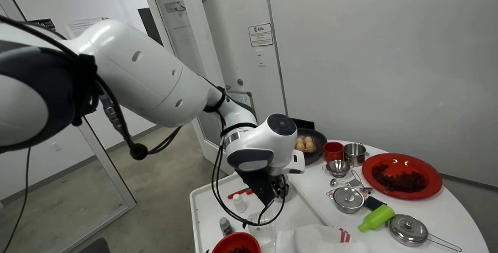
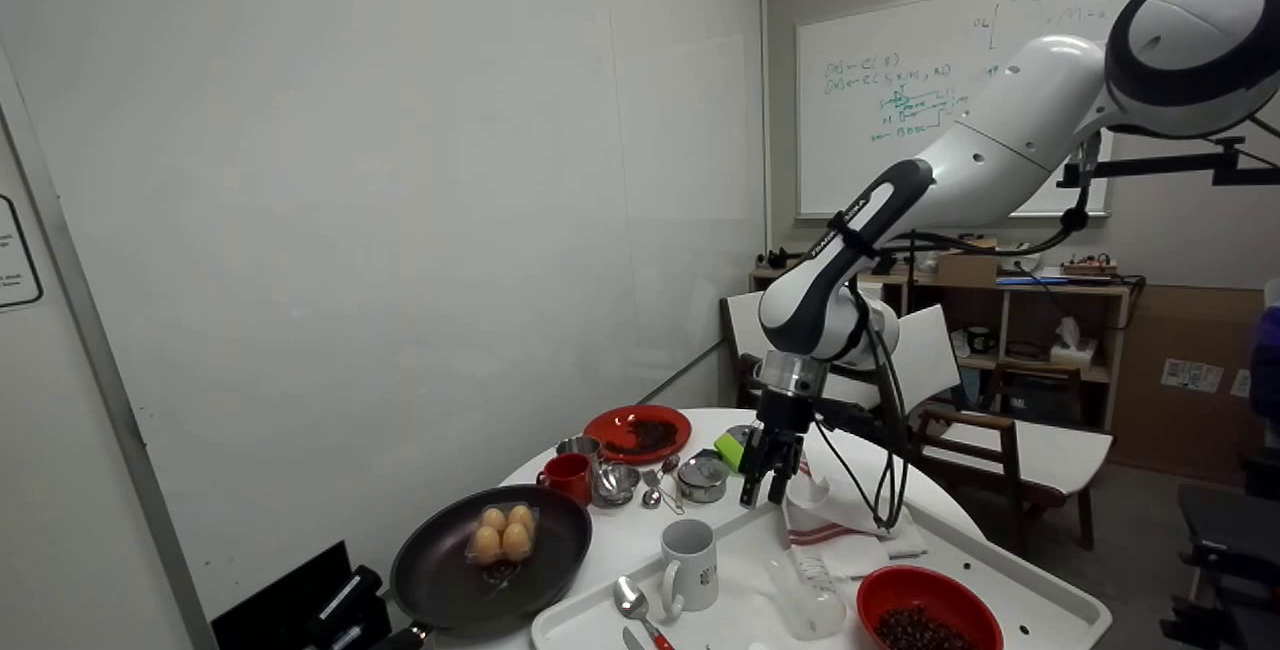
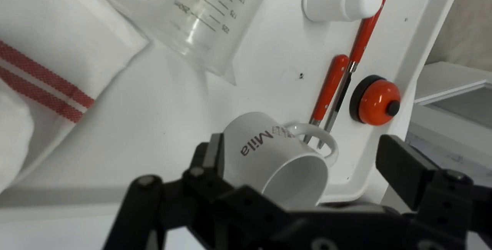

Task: Put the mug on the left side of the sharpie

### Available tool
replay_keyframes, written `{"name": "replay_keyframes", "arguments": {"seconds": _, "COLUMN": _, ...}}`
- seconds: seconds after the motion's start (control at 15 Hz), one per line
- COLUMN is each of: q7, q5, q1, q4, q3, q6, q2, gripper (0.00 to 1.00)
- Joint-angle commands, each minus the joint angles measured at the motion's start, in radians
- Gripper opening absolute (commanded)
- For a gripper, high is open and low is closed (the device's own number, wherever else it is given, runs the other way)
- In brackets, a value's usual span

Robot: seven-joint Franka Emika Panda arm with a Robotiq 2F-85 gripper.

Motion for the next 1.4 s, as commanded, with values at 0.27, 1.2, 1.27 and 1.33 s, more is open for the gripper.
{"name": "replay_keyframes", "arguments": {"seconds": 0.27, "q7": -0.195, "q5": -0.182, "q1": 0.041, "q4": 0.102, "q3": -0.06, "q6": -0.256, "q2": 0.054, "gripper": 1.0}}
{"name": "replay_keyframes", "arguments": {"seconds": 1.2, "q7": -0.554, "q5": -0.314, "q1": 0.128, "q4": 0.223, "q3": -0.127, "q6": -0.369, "q2": 0.166, "gripper": 1.0}}
{"name": "replay_keyframes", "arguments": {"seconds": 1.27, "q7": -0.568, "q5": -0.313, "q1": 0.132, "q4": 0.232, "q3": -0.126, "q6": -0.377, "q2": 0.176, "gripper": 1.0}}
{"name": "replay_keyframes", "arguments": {"seconds": 1.33, "q7": -0.578, "q5": -0.312, "q1": 0.136, "q4": 0.239, "q3": -0.126, "q6": -0.384, "q2": 0.185, "gripper": 1.0}}
